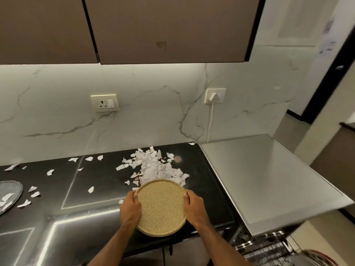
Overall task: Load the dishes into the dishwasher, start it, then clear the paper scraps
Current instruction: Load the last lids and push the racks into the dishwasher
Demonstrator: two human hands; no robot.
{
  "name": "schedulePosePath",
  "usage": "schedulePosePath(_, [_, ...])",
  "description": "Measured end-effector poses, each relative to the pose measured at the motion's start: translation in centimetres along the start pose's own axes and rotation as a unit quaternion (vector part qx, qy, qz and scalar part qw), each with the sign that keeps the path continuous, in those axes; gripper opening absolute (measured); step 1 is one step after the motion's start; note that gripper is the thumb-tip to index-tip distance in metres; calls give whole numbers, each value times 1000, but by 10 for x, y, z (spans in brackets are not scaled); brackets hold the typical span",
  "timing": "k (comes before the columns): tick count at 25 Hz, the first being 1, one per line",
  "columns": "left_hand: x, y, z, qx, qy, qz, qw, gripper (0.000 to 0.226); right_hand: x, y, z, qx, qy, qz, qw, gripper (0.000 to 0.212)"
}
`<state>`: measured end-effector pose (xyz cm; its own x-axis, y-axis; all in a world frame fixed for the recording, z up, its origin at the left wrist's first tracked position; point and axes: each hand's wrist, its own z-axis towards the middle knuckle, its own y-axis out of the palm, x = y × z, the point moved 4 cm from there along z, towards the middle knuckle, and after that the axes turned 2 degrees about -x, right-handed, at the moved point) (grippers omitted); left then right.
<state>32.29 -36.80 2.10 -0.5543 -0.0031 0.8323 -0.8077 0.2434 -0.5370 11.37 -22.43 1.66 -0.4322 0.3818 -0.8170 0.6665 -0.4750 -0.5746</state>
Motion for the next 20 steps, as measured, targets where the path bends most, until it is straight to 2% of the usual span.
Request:
schedulePosePath(11, [83, 88, -57, -137, 111, 30, 984, 30, 62, -107, -81, 163, 69, -14, 984, 24])
schedulePosePath(20, [106, 144, -148, -196, 161, 30, 967, 28, 118, -166, -172, 195, 122, 20, 973, 28])
